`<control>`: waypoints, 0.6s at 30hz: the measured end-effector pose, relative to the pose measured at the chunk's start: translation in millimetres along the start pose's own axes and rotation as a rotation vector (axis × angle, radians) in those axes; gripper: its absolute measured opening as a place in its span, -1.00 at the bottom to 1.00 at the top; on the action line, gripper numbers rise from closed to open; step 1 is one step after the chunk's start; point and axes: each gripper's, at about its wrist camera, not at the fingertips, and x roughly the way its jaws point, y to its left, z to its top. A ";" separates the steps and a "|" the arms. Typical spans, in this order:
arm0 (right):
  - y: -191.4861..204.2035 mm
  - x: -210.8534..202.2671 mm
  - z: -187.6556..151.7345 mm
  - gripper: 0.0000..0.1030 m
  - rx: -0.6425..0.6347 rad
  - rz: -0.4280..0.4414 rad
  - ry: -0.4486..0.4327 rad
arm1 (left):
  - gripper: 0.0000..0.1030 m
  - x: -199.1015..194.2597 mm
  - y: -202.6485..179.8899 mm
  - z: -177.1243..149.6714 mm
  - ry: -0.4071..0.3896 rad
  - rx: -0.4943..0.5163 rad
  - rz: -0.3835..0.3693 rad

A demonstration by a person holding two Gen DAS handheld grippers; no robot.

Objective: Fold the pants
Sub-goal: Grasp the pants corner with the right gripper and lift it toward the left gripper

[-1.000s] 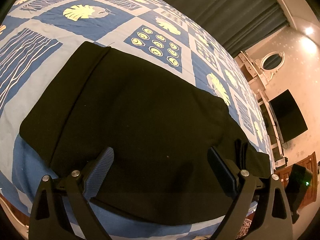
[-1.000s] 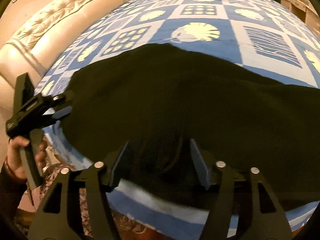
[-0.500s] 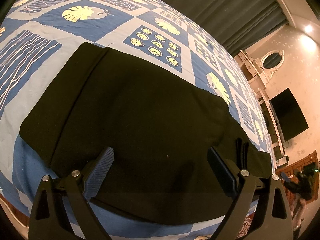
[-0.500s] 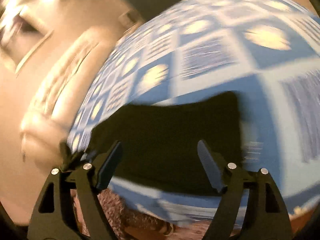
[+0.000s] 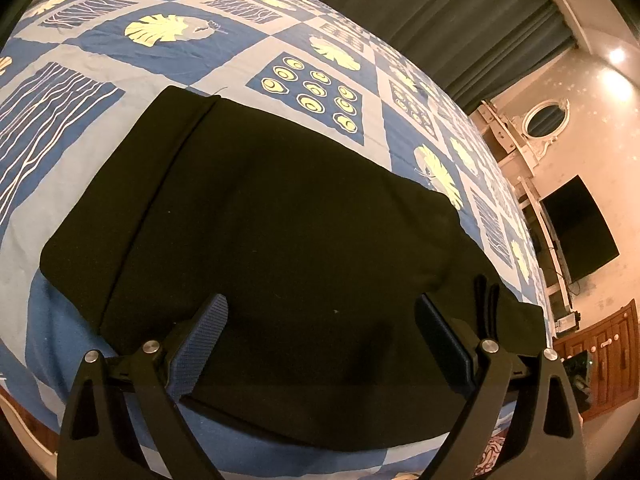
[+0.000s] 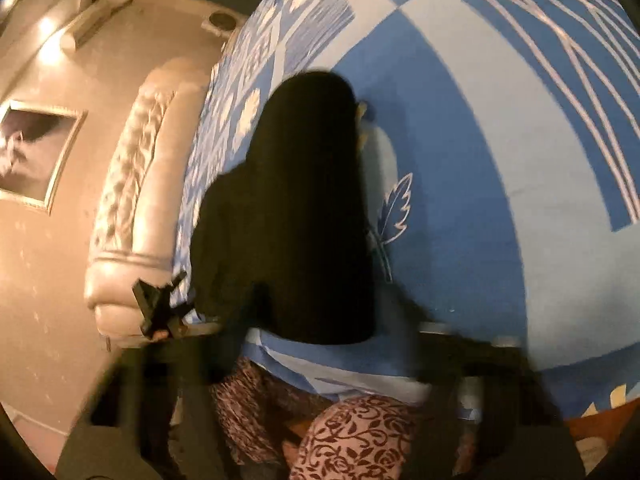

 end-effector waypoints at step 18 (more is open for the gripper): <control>-18.6 -27.8 47.8 0.37 0.053 0.159 -0.121 | 0.81 -0.6 0.6 -0.4 -0.002 -0.002 -0.006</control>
